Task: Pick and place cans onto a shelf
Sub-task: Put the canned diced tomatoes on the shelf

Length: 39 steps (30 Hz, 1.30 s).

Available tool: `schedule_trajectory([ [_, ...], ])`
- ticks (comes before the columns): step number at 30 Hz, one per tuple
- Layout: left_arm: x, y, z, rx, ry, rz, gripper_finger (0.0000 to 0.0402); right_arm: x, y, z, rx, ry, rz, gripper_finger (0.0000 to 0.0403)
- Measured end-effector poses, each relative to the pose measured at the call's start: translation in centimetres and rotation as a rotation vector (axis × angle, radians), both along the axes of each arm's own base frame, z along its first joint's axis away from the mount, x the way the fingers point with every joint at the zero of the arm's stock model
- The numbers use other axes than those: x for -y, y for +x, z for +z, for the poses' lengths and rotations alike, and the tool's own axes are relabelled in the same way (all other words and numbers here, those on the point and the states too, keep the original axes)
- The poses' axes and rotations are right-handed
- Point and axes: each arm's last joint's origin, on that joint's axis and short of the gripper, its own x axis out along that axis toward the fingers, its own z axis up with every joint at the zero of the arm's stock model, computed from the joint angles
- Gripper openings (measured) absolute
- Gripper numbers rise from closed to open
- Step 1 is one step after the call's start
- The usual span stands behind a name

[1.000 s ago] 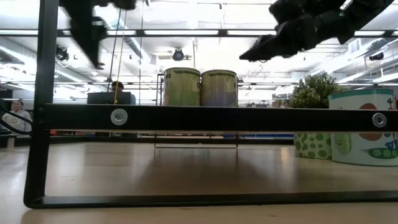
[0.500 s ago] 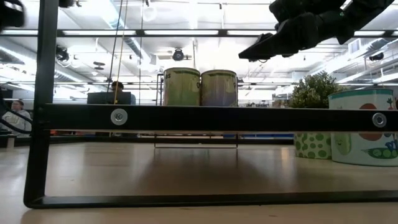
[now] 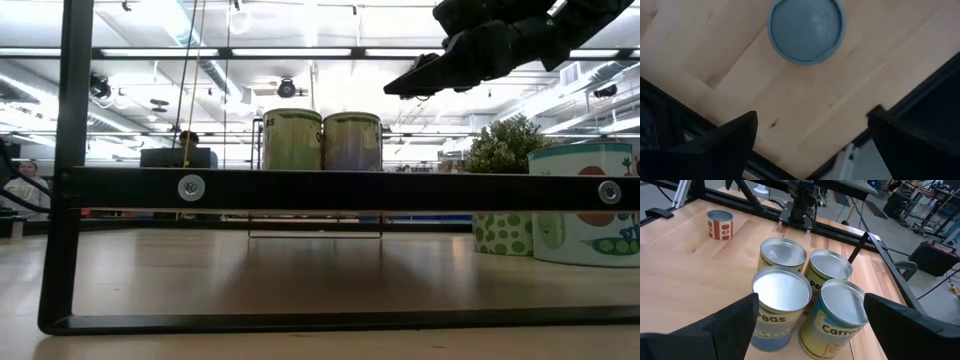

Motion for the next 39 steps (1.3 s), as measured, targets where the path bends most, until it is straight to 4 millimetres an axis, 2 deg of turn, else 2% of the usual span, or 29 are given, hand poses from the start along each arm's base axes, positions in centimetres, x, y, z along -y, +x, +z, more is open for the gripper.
schedule_trajectory([
  [10, 1.8, -0.4, -2.3, -0.13, 0.003, -0.119, 0.0384, 0.0, 0.0, 0.1, 0.008, -0.001, 0.0, 0.0368],
  [21, 3.8, -1.0, -4.9, -0.158, 0.051, -0.225, 0.0384, 0.0, 0.0, 0.1, 0.008, -0.001, 0.0, 0.0368],
  [30, 4.3, -0.7, -6.7, -0.155, 0.123, -0.374, 0.0384, 0.0, 0.0, 0.1, 0.015, -0.002, 0.0, 0.0368],
  [39, 4.2, 0.2, -8.4, -0.078, 0.278, -0.423, 0.0384, 0.0, 0.0, 0.1, 0.016, -0.004, 0.001, 0.0368],
])
